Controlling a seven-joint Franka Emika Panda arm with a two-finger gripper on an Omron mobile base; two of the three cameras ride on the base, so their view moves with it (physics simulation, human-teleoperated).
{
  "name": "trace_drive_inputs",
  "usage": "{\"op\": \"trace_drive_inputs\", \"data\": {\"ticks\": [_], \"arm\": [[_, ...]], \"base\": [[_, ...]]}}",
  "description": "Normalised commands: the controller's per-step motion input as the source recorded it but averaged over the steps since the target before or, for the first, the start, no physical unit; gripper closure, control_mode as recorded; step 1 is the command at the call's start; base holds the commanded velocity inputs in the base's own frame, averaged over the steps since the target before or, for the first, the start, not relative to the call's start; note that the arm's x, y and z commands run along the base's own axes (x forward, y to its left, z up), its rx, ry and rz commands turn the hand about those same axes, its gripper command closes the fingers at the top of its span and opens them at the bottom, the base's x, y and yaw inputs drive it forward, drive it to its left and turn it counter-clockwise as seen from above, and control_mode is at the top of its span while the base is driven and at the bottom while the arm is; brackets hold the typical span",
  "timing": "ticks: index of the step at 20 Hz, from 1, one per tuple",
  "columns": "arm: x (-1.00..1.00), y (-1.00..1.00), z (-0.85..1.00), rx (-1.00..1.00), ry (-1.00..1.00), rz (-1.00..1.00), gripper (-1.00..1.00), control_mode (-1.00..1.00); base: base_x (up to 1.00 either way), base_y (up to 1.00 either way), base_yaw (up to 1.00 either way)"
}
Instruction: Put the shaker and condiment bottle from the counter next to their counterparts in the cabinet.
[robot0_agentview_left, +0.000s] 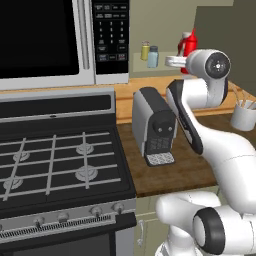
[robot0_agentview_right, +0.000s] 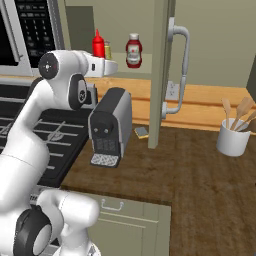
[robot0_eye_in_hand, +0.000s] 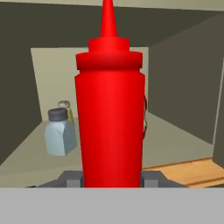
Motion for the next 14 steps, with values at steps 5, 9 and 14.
{"op": "trace_drive_inputs", "data": {"ticks": [5,9,14], "arm": [[0.21,0.00,-0.15,0.00,-0.01,0.00,1.00,-1.00],[0.24,0.00,-0.04,0.00,0.00,0.00,1.00,-1.00],[0.28,-0.01,-0.02,0.00,0.00,0.00,1.00,-1.00]], "base": [[0.00,0.00,0.00],[0.00,0.00,0.00],[0.00,0.00,0.00]]}}
